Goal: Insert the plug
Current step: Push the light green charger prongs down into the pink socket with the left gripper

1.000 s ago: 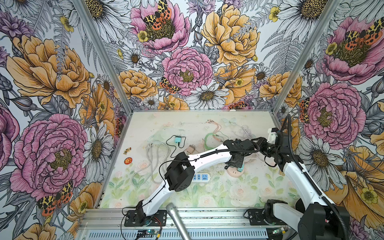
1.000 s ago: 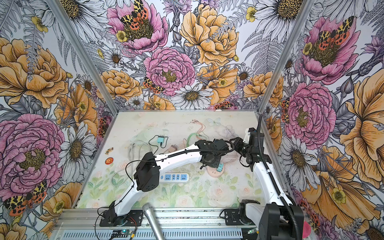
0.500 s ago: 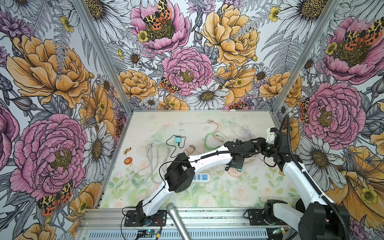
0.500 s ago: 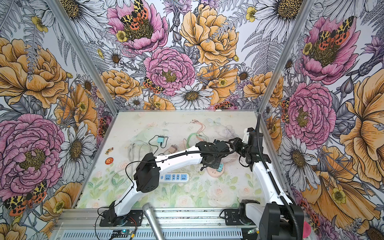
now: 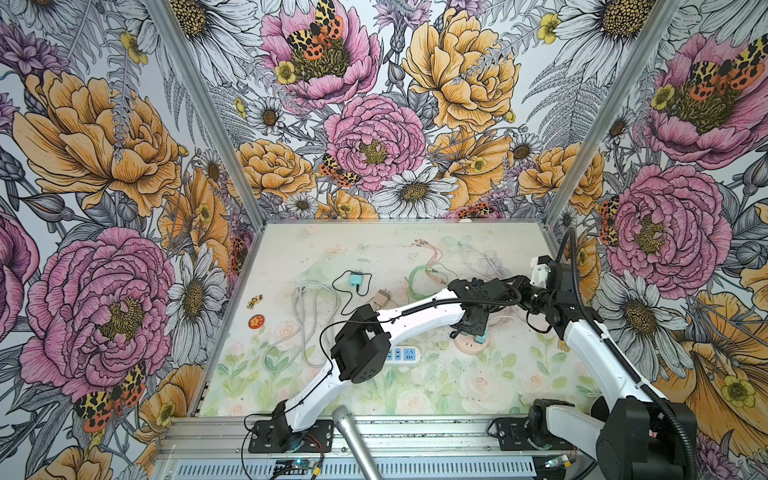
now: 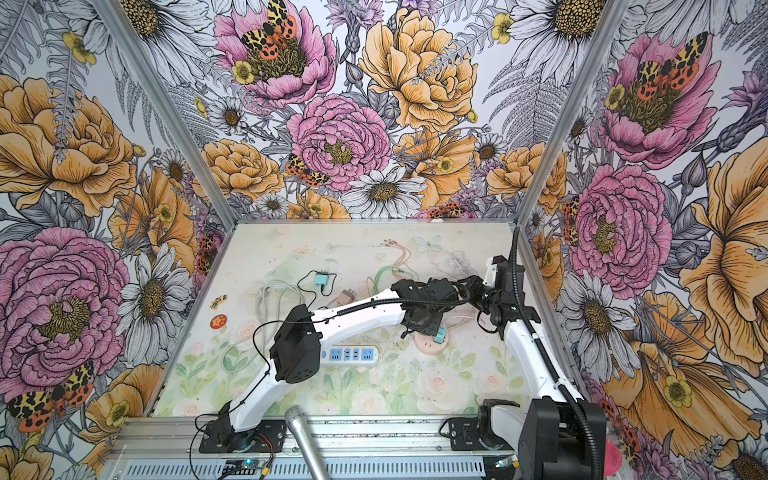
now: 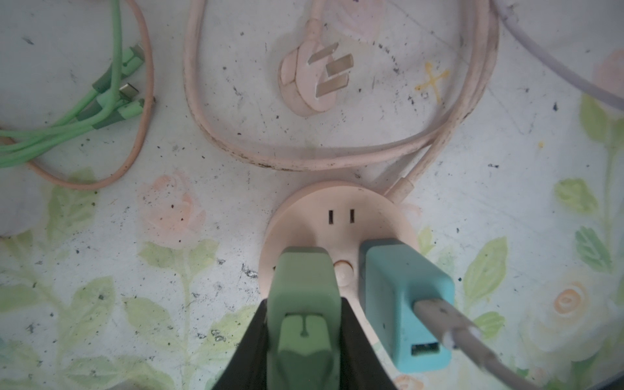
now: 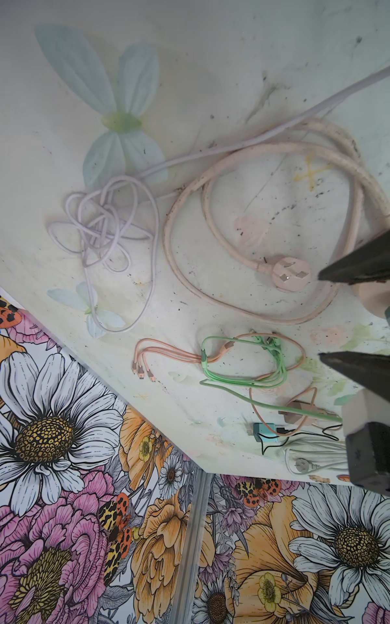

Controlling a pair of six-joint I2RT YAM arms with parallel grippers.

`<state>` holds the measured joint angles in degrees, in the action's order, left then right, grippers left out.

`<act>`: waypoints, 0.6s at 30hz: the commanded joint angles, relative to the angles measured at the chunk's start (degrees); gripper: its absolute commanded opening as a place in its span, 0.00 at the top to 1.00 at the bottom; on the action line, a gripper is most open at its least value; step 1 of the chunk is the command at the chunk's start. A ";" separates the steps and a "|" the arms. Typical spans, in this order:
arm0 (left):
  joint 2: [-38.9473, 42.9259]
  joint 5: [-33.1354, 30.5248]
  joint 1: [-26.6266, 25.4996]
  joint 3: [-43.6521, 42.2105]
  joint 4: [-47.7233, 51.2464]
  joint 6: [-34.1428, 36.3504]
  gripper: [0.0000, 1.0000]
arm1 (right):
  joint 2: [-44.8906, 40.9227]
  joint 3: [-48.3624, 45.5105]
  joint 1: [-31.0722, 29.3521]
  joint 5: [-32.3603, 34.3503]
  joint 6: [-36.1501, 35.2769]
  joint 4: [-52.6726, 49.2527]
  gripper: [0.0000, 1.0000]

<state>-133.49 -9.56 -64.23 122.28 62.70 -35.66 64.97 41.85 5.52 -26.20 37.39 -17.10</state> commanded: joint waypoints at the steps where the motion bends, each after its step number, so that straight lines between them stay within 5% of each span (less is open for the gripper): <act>1: -2.51 1.61 -1.29 -5.02 2.19 -0.11 1.00 | 0.26 1.92 -0.41 -0.52 -1.20 0.87 0.65; 6: -1.71 -3.93 -1.56 -7.35 2.24 -1.16 1.00 | 0.80 1.84 -0.68 0.26 -1.37 0.92 0.65; 18: -5.03 0.95 -0.12 -6.11 1.84 -0.73 1.00 | 0.59 1.39 -1.39 0.13 -1.29 0.91 0.66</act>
<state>-132.22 -12.67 -65.43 117.97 60.60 -36.29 65.71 41.87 4.56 -26.15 36.95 -17.15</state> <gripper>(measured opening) 0.291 0.340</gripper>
